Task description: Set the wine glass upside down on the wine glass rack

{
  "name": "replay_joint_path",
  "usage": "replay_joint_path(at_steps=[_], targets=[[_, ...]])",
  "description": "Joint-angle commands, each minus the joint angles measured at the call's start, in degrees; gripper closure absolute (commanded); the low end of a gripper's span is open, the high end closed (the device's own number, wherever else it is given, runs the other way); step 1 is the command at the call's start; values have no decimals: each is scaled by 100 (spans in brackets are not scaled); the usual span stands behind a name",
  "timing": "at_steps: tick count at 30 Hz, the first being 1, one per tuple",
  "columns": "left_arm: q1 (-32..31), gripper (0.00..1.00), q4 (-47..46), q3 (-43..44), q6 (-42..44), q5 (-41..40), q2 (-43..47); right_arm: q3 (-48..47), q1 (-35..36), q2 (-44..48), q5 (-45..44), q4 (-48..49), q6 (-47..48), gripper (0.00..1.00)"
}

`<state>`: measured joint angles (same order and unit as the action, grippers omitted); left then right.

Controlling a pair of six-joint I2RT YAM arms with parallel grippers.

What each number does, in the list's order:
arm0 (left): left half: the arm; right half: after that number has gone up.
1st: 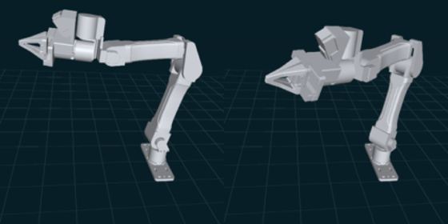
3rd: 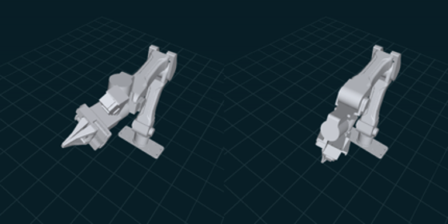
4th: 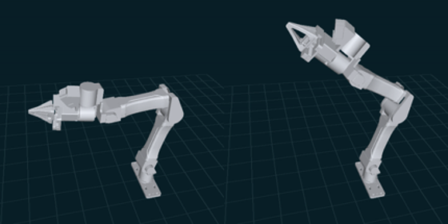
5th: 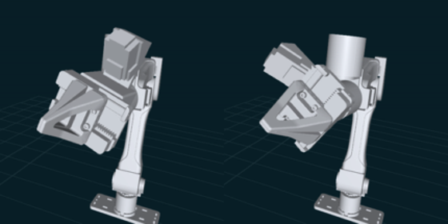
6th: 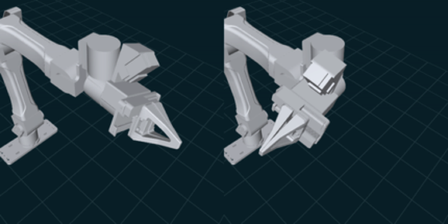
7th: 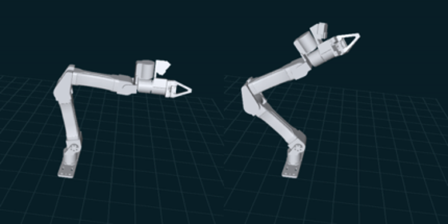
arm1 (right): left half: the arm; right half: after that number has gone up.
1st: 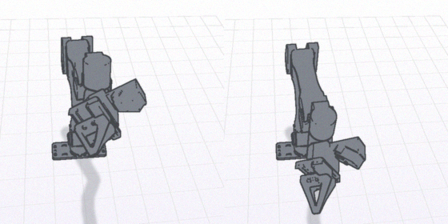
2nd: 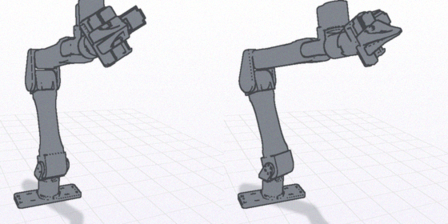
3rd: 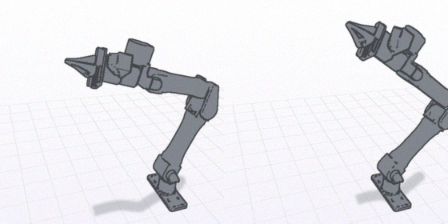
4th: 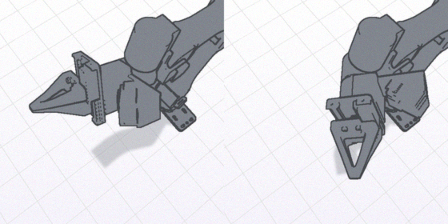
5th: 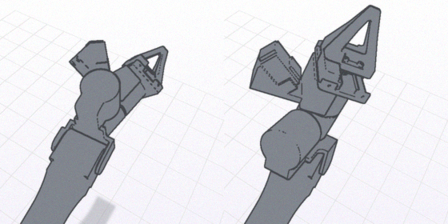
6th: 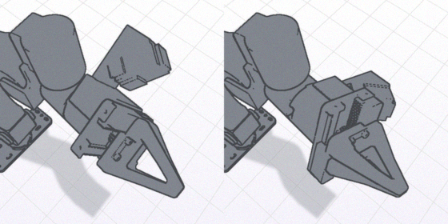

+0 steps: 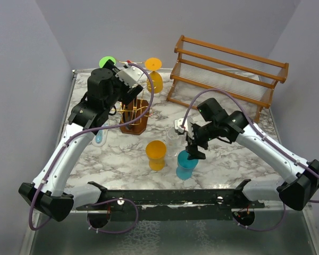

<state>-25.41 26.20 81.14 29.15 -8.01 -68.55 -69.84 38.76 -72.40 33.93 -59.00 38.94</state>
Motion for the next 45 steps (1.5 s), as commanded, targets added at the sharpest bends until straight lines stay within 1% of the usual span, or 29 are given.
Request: replay_joint_path(at_steps=[1,4,10,15,20,23,25,28,32,35,38,41,45], targets=[[133,1,-181,-74,166,-301,181,220,216,-171,-771,18,-202,22],[184,1,-176,-65,175,-315,193,284,236,-163,-924,-6,-196,28],[188,1,-172,-6,253,-339,101,373,237,-116,-982,-151,-139,46],[187,1,-210,57,308,-413,-15,540,236,-16,-1214,-211,-43,65],[185,1,-231,77,389,-480,-117,685,237,259,-1502,-207,33,88],[185,1,-229,68,386,-458,-173,600,237,475,-1579,-303,31,97],[190,1,-206,60,394,-435,-205,593,237,718,-1733,-294,-14,98],[183,1,-174,66,394,-418,-257,686,178,1131,-2273,-306,-23,98],[185,1,-145,191,328,-269,-368,829,-376,1425,-3275,-195,-32,98],[185,1,-96,373,96,-140,-477,715,-736,1480,-3846,-121,-52,98],[185,1,-69,521,-88,-66,-549,365,-937,1422,-4197,-63,-79,98],[188,1,-69,600,-211,-48,-582,31,-958,1329,-4469,203,-51,98],[185,1,-104,613,-338,44,-560,-333,-958,1231,-4315,841,111,98]])
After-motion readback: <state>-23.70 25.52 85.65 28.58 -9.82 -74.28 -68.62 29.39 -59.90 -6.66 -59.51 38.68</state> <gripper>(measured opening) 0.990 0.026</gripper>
